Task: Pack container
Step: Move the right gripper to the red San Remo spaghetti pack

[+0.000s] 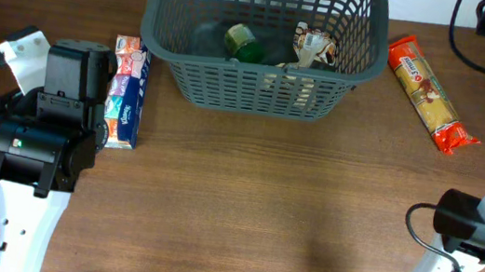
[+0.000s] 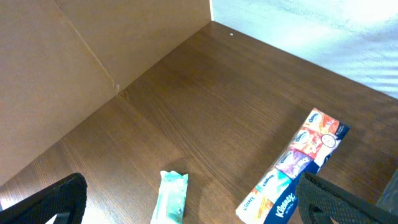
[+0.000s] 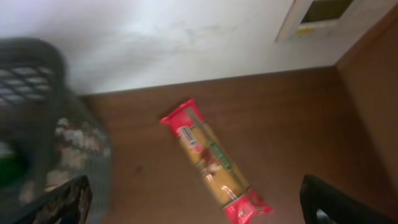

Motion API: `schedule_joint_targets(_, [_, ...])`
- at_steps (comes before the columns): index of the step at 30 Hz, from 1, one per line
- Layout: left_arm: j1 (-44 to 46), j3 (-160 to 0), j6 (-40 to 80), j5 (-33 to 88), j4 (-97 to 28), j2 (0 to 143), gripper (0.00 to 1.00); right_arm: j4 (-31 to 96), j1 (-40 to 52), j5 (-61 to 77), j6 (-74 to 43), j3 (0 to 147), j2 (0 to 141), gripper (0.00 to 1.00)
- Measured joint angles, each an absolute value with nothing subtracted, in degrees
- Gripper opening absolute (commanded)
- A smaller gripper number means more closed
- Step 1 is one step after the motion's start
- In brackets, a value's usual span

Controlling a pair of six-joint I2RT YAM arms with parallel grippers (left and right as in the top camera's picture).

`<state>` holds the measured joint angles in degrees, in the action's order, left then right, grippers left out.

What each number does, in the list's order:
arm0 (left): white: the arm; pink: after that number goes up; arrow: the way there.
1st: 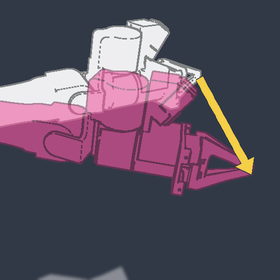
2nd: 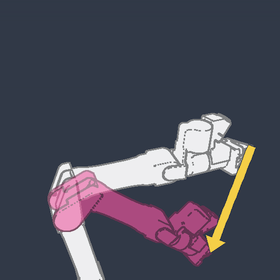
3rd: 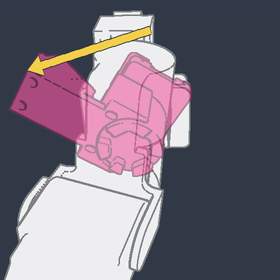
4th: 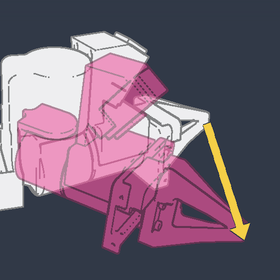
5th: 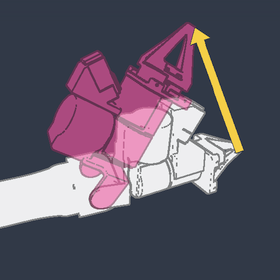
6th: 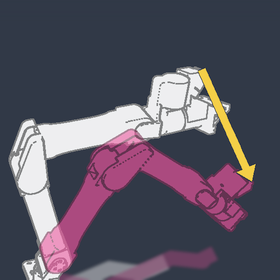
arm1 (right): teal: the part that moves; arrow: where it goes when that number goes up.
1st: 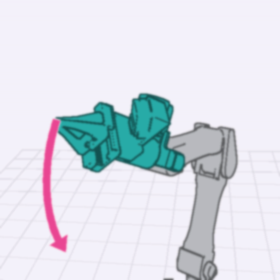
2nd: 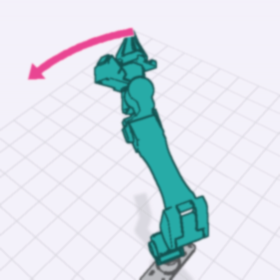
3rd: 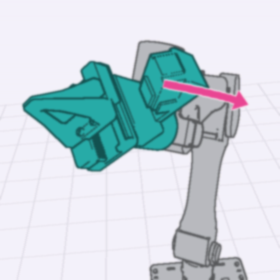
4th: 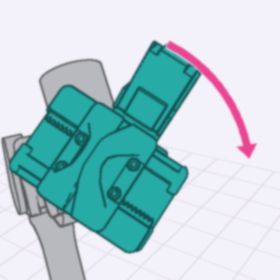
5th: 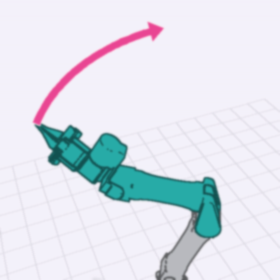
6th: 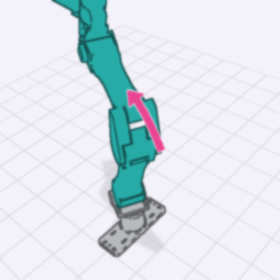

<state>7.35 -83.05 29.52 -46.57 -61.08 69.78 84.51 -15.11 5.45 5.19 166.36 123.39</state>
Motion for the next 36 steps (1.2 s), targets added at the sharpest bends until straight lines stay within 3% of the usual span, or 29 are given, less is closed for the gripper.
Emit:
schedule_joint_targets(10, [7.4, -83.0, 29.5, -46.6, -61.1, 69.8, 1.00, 71.2, -19.2, 2.9, 11.3, 145.0, 126.2, 0.99])
schedule_joint_targets(20, [7.4, -83.0, 29.5, -46.6, -61.1, 69.8, 1.00, 61.9, -18.3, 2.9, 26.1, 131.2, 126.4, 0.99])
schedule_joint_targets(36, [7.4, -83.0, 29.5, -46.6, -61.1, 69.8, 1.00, 59.9, -18.3, 3.4, 32.1, 127.5, 136.1, 0.99])
